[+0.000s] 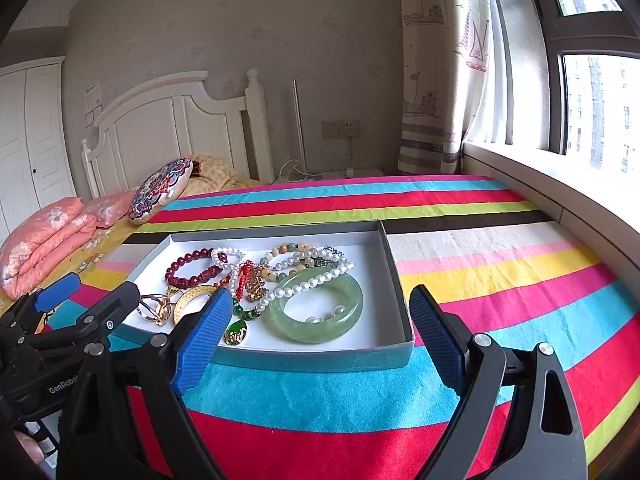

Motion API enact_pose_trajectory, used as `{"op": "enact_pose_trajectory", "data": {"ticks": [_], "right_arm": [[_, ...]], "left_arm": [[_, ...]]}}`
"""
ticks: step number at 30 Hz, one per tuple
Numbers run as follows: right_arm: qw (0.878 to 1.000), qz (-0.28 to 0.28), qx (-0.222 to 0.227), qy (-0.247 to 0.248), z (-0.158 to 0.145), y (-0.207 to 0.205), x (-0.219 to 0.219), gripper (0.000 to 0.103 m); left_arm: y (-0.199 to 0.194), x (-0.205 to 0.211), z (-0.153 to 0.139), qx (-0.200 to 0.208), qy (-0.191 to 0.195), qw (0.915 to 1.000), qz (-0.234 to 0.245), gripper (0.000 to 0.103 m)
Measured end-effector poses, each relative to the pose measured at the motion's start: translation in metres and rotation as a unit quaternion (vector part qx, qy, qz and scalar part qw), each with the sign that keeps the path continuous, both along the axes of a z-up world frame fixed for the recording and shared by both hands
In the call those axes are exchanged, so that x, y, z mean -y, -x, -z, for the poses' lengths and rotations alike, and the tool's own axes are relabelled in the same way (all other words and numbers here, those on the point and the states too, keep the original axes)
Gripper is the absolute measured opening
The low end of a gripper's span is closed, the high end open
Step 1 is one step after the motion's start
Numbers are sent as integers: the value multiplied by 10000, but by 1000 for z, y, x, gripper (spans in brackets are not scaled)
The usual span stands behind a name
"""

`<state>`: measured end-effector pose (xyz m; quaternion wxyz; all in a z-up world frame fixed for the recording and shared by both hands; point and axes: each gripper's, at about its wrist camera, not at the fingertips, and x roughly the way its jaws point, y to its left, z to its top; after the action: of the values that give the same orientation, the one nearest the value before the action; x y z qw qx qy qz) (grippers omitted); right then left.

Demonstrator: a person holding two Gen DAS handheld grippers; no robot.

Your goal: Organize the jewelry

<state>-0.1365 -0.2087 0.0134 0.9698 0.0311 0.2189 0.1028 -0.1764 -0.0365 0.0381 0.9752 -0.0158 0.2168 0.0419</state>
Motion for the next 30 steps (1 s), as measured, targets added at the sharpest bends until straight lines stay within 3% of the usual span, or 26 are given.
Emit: {"op": "enact_pose_trajectory", "data": {"ticks": [30], "right_arm": [[10000,-15,-31,-49,1,-1,-1,87]], "left_arm": [[0,2,1,-2,-91,10000,-32,101]]}}
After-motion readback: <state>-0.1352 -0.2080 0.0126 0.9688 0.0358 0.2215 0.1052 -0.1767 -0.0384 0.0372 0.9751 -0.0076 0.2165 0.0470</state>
